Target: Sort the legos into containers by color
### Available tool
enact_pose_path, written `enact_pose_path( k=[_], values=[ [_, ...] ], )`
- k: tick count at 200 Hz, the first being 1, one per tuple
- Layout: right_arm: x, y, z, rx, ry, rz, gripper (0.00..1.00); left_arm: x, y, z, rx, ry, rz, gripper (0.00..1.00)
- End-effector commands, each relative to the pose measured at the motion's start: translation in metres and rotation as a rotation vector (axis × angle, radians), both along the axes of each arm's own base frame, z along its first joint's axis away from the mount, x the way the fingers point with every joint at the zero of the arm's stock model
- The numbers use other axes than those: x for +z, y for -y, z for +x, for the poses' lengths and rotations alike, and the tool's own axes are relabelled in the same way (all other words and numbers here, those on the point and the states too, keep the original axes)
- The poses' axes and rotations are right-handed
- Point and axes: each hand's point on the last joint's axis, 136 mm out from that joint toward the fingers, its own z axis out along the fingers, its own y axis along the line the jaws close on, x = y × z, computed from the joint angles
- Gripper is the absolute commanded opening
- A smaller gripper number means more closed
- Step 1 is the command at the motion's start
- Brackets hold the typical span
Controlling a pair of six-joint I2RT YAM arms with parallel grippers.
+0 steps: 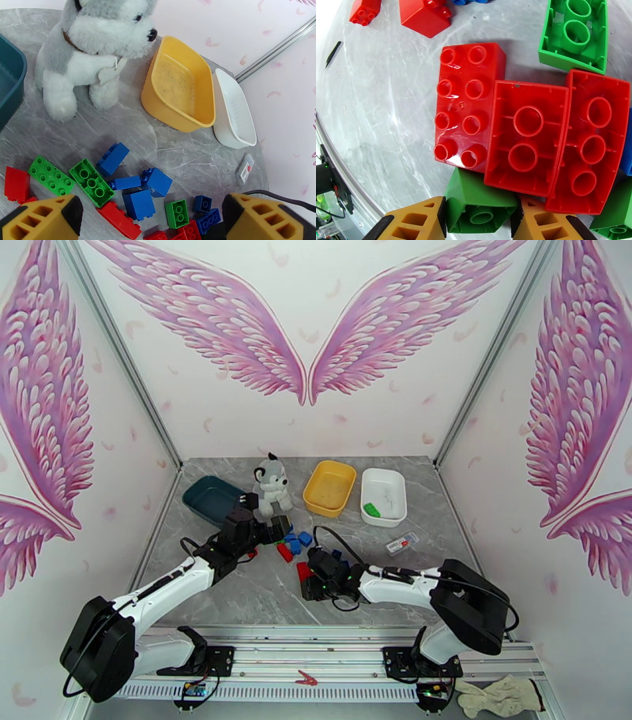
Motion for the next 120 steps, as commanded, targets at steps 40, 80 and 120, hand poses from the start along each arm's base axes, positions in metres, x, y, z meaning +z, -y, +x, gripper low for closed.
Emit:
enact_pose_path(
  k=[40,80,120],
  values=[
    [0.035,0.023,0.006,-0.025,0.11,-0.058,0.44,0.005,-0.005,-0.002,0.012,0.024,0.003,0.99],
    [0.049,0.028,0.012,-0.03,0.149,-0.081,0.41,0.004,-0.003,-0.002,0.005,0.027,0.009,0.99],
    [0.071,0.041,0.033,-0.075,0.214,-0.086,0.41,0.005,0.012,-0.005,-0.041,0.037,0.021,0.99]
  ],
)
